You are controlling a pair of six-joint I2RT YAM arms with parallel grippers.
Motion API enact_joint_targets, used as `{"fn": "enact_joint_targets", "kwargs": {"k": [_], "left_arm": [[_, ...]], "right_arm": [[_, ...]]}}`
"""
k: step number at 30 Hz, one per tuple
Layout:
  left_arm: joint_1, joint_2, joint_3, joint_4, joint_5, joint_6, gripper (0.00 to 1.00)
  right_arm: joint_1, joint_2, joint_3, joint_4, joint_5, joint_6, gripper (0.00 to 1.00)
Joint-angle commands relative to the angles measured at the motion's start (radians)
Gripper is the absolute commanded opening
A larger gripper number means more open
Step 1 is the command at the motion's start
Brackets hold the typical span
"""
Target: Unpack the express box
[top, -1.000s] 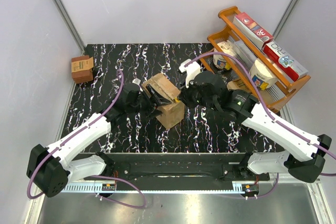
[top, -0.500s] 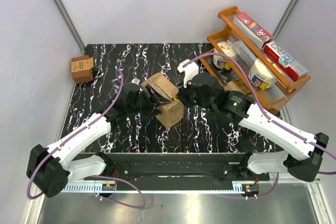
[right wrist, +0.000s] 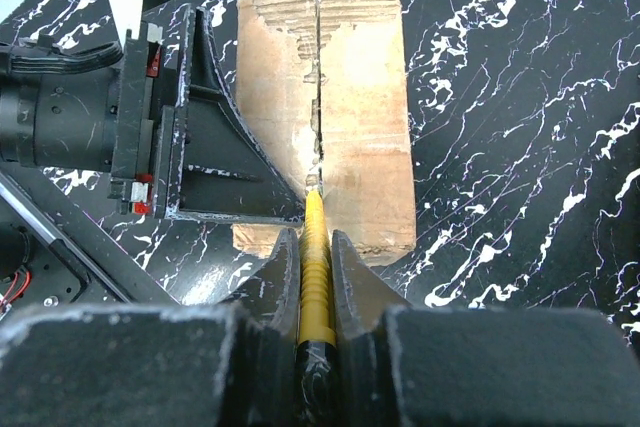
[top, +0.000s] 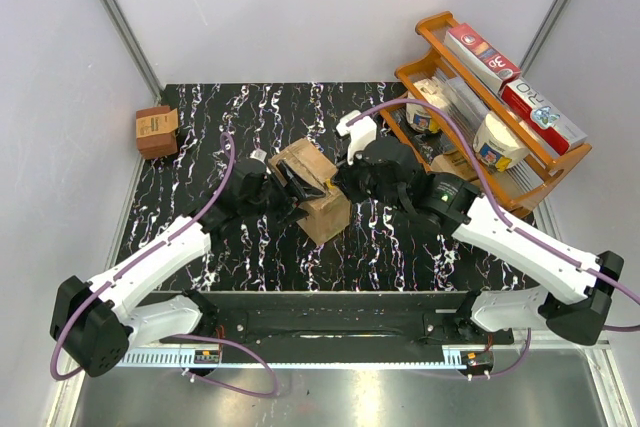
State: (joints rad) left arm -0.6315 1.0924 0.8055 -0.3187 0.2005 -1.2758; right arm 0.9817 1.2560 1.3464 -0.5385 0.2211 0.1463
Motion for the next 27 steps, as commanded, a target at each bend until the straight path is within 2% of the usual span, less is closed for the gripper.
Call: {"fn": "enact_joint_targets", "kwargs": {"k": [1, 9, 21, 27], "left_arm": [[-0.008, -0.023, 0.003, -0.010, -0.016, 0.000, 0.74], [-0.008, -0.025, 0.001, -0.011, -0.016, -0.002, 0.74], [-0.008, -0.028, -0.006, 0.000, -0.015, -0.003, 0.72], [-0.008, -0.031, -0.008, -0.002, -0.013, 0.001, 0.72]], "right_arm": [[0.011, 0.011, -0.001, 0.045, 0.037, 0.009, 0.00], [0.014, 0.042, -0.012, 0.034, 0.060, -0.005, 0.00], [0.074, 0.117, -0.043, 0.035, 0.173, -0.056, 0.00], [0.081, 0.091, 0.043, 0.023, 0.190, -0.074, 0.00]]}}
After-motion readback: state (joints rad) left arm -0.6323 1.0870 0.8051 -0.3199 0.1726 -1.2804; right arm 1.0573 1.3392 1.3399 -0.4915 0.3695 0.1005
